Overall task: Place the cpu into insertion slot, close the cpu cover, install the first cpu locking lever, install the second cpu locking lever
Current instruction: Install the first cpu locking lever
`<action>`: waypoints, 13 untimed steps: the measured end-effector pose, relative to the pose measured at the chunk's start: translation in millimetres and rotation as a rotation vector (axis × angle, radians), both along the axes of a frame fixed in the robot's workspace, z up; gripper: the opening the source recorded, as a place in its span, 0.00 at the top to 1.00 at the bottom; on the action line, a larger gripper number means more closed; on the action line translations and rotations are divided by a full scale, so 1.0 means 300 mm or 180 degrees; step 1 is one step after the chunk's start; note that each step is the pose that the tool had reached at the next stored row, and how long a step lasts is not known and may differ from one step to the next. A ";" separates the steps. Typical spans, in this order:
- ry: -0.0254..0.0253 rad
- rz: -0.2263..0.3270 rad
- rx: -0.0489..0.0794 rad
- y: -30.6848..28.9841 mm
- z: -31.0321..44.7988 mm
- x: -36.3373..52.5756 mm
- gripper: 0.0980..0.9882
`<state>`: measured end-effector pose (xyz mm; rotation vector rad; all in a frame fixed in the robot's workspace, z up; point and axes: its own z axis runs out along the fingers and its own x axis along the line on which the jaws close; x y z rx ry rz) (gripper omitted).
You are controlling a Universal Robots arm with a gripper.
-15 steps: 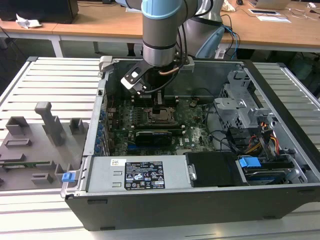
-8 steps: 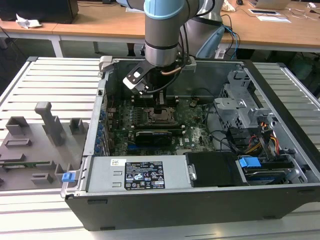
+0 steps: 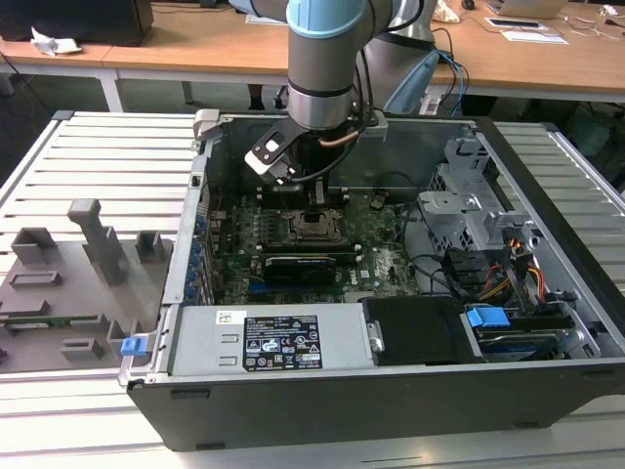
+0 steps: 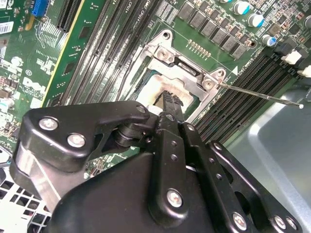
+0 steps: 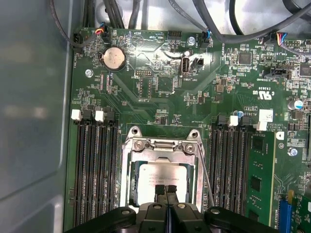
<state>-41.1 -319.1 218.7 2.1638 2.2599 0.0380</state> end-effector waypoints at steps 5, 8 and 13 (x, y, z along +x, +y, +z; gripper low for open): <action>0.0000 0.0000 0.0000 0.000 0.007 0.000 0.99; 0.0000 0.0000 0.0001 0.000 0.009 0.000 0.99; 0.0000 0.0000 0.0000 0.000 0.013 0.000 0.99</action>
